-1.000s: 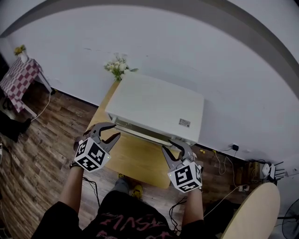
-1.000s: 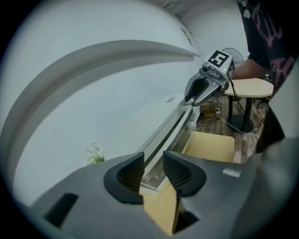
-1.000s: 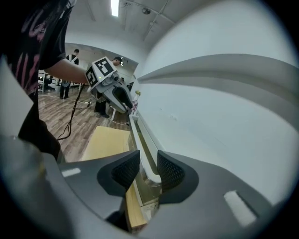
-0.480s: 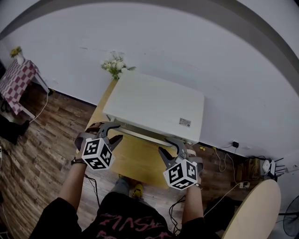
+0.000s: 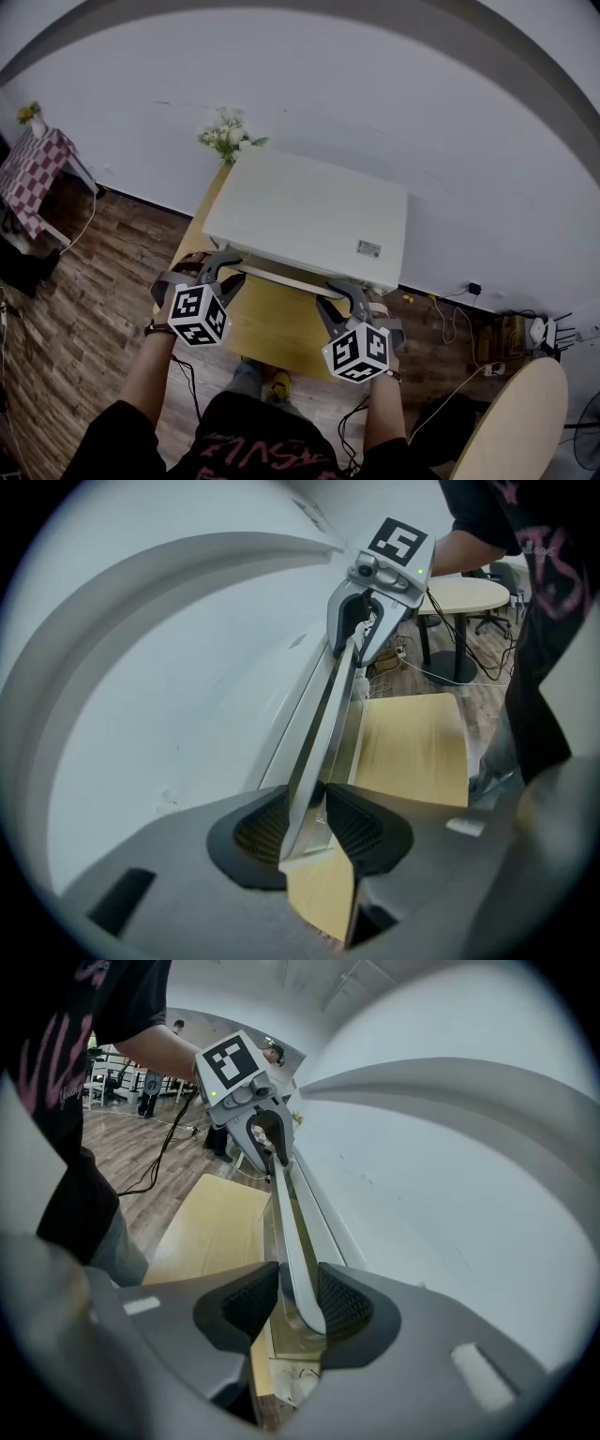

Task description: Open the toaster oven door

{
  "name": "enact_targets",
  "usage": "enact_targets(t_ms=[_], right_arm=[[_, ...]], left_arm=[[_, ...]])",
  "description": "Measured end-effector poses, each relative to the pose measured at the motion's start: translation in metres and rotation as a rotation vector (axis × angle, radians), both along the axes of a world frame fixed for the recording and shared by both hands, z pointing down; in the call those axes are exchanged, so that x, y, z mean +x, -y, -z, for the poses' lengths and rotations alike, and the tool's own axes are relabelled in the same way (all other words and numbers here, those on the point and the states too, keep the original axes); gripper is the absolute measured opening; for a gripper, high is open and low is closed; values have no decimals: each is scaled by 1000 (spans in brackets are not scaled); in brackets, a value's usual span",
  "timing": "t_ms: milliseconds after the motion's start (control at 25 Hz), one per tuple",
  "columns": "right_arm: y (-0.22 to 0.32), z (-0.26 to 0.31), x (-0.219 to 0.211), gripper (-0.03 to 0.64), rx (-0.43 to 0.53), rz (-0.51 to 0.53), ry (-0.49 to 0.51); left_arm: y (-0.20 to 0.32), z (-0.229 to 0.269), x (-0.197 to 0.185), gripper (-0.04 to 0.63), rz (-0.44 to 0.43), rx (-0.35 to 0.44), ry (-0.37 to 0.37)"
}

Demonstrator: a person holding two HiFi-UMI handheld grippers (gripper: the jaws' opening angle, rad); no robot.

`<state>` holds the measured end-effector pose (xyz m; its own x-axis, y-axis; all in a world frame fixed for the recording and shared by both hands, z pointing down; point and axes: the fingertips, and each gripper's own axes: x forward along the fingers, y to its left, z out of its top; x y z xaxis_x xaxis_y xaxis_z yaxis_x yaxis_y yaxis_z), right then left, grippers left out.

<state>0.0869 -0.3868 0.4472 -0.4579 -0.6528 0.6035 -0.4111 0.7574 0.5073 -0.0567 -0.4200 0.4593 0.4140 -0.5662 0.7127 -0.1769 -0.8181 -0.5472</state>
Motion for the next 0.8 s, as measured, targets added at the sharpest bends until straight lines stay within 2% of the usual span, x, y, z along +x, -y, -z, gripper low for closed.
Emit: enact_targets(t_ms=[800], right_arm=[[-16, -4, -3, 126, -13, 79, 10]], left_arm=[[-13, -6, -1, 124, 55, -2, 12]])
